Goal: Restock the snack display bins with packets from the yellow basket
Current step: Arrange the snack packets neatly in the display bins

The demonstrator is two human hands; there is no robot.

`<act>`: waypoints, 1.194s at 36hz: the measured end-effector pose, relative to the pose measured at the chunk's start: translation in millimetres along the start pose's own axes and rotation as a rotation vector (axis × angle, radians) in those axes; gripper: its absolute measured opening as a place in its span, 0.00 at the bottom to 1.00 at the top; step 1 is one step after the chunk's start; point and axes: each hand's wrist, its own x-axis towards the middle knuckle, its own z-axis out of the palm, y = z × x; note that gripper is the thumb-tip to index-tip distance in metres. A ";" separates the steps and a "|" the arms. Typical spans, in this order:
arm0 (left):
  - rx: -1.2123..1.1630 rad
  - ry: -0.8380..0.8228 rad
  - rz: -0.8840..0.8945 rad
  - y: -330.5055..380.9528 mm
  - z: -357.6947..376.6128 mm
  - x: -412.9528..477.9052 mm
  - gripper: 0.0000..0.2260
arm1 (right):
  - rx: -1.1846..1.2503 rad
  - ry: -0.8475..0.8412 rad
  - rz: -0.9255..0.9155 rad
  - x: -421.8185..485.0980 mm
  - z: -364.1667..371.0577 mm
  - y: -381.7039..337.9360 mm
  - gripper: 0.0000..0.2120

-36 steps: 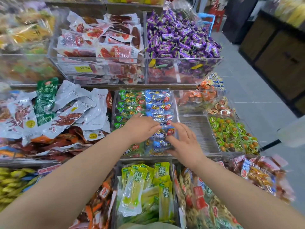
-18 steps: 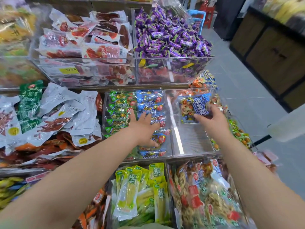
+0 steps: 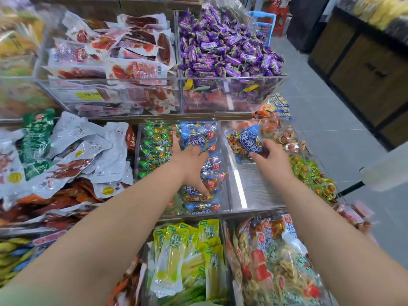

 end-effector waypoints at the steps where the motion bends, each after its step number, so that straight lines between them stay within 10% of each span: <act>1: -0.010 0.007 0.015 0.8 0.7 -2.3 0.56 | 0.007 0.001 -0.013 1.8 -0.9 -2.4 0.13; 18: -0.089 -0.030 0.082 6.7 3.0 -12.6 0.52 | -0.554 -0.357 -0.561 70.7 32.4 -105.8 0.20; 43: -0.136 0.023 0.036 -1.3 9.2 -20.0 0.50 | -1.046 -0.657 -0.478 76.7 113.0 -86.1 0.13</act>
